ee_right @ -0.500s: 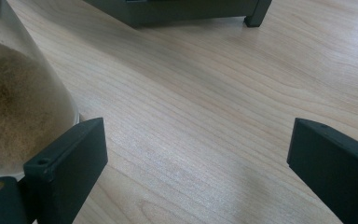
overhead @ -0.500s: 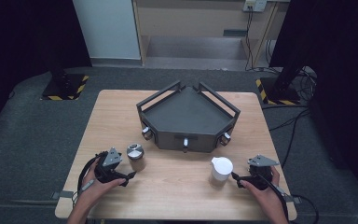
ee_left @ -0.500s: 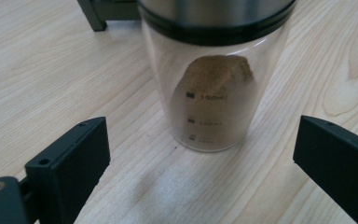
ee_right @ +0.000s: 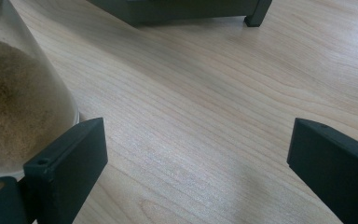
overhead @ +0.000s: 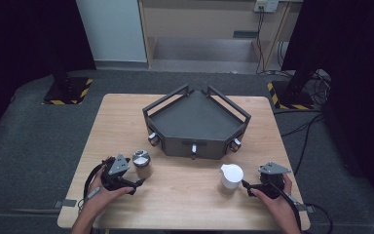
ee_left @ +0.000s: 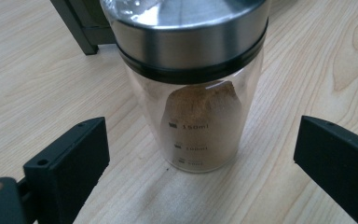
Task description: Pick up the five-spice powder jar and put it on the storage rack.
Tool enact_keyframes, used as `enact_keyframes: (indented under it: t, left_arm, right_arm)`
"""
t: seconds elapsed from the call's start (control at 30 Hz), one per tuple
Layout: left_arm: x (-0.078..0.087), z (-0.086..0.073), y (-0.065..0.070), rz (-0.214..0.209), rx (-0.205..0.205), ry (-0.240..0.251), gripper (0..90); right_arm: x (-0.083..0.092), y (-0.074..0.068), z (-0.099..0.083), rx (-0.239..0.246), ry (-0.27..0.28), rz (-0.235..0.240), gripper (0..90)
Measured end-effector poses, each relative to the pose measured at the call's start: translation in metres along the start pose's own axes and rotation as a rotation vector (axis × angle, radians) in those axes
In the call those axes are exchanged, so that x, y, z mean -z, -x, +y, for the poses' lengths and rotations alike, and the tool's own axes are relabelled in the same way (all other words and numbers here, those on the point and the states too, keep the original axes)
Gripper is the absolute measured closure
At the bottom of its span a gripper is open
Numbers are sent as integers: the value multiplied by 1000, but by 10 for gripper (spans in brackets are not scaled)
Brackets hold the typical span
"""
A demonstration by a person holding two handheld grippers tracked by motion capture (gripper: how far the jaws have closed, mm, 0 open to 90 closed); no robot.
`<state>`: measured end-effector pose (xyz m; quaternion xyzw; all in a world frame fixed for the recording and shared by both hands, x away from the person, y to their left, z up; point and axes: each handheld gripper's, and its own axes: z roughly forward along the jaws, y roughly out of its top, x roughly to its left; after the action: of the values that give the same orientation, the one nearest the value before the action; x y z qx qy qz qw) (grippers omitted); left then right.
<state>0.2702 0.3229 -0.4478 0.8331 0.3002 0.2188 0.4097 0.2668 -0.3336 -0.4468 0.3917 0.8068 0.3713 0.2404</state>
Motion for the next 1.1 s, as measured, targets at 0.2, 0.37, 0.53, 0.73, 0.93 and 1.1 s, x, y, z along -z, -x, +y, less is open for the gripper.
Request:
enact_keyframes:
  t: [0.2,0.37,0.53,0.73,0.93,1.1]
  left_arm:
    - [-1,-4,-6,-29,13,32,23]
    - [-4,-2,-5,-34,-3,37,23]
    - [-6,-3,-6,-36,-5,50,25]
    - [-9,-2,-6,-35,-4,72,25]
    - [-15,-1,-4,-19,1,82,28]
    - [-18,-1,-3,-5,5,88,46]
  right_arm:
    - [1,0,0,0,3,-2,55]
    - [2,1,0,-1,4,-5,55]
    - [2,0,0,1,2,-5,55]
    - [2,0,0,2,2,-5,55]
    - [2,-1,-1,2,0,-5,55]
    - [2,-2,-1,3,-2,-5,55]
